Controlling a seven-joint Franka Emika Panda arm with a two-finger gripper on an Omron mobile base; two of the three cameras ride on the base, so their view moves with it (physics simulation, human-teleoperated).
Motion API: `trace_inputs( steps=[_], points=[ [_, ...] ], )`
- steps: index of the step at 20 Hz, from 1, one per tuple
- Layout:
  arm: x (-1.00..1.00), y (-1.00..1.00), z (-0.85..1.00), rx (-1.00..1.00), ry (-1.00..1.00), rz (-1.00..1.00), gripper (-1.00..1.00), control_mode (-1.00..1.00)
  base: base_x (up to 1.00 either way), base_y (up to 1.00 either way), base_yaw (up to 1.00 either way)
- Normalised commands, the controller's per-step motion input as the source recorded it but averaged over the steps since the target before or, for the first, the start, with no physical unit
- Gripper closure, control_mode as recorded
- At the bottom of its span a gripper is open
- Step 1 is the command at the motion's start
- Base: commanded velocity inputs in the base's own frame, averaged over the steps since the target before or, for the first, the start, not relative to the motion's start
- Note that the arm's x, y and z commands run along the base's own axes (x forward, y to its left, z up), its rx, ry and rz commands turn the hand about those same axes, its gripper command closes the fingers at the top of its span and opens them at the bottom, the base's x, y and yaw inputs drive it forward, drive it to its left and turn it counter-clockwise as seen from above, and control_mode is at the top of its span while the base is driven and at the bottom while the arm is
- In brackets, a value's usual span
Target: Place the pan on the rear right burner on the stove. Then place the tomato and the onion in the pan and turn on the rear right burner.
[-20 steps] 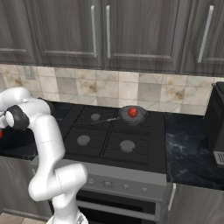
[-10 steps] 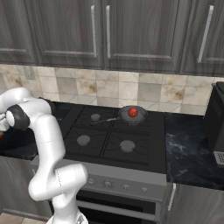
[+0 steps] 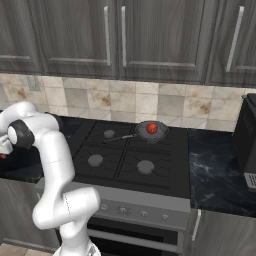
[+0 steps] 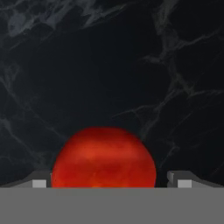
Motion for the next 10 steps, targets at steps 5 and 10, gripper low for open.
trace_inputs(
  steps=[5,10],
  points=[
    [0.13,0.04,-0.21,0.0,0.0,0.0,1.0,-1.0,0.0,0.0,0.0],
    [0.0,0.04,-0.04,0.0,-0.01,0.0,1.0,-1.0,0.0,0.0,0.0]
  ],
)
